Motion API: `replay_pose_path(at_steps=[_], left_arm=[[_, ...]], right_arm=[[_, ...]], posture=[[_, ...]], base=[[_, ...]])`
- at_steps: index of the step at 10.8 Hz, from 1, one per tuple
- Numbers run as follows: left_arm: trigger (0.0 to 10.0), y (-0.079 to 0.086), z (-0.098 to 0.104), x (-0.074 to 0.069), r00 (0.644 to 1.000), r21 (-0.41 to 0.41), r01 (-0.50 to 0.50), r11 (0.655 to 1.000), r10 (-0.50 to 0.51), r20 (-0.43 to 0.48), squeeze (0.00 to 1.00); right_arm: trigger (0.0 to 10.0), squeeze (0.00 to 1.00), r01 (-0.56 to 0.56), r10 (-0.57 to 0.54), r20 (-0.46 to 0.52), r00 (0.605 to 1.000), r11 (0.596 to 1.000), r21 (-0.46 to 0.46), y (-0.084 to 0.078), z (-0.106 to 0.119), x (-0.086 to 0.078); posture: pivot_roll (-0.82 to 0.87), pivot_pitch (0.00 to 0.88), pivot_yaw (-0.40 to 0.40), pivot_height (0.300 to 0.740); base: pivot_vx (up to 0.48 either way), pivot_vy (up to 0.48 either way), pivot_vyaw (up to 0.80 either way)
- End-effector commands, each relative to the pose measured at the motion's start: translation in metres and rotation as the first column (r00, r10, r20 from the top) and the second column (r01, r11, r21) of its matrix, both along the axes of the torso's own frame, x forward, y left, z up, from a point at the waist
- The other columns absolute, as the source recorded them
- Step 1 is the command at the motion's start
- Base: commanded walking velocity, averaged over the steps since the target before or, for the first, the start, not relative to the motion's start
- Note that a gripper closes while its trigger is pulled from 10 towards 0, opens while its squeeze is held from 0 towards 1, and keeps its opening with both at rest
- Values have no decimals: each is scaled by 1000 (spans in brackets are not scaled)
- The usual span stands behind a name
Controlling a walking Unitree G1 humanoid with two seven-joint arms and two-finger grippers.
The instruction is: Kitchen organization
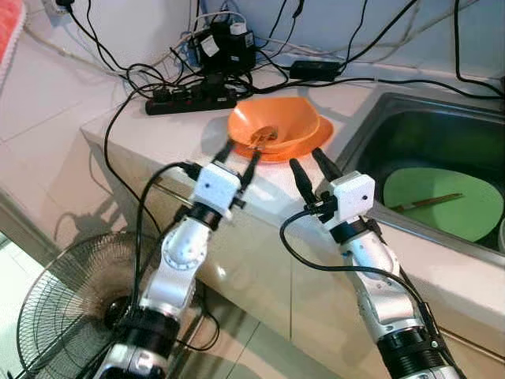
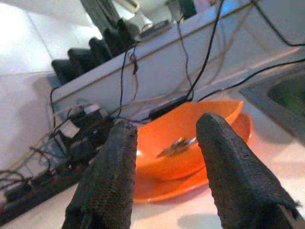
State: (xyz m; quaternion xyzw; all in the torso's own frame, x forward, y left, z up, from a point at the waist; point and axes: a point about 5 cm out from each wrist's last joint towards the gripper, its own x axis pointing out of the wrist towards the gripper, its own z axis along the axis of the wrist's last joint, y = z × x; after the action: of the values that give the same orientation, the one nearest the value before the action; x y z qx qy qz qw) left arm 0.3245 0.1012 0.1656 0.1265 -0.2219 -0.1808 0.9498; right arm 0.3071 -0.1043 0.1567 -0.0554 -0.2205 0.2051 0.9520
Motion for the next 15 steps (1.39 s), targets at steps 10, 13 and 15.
replay_pose_path(at_steps=[10, 13, 15], left_arm=[[10000, 1, 3, 36, 992, -107, -40, 993, 26, -127, 0], [10000, 3, -2, 40, 985, -100, -53, 994, 35, -170, 0], [10000, 3, -7, 39, 982, -92, -63, 994, 45, -184, 0]], right_arm=[[10000, 0, -4, 4, 13, 1000, 1000, -19, 2, 1, 2], [10000, 0, 2, -1, 13, 1000, 1000, -29, 2, 1, 3], [10000, 0, 9, -9, 15, 1000, 1000, -30, 1, 1, 3]], posture=[[40, 43, 118, 740], [39, 40, 119, 740], [39, 40, 120, 740]], base=[[0, 0, 0], [0, 0, 0], [0, 0, 0]])
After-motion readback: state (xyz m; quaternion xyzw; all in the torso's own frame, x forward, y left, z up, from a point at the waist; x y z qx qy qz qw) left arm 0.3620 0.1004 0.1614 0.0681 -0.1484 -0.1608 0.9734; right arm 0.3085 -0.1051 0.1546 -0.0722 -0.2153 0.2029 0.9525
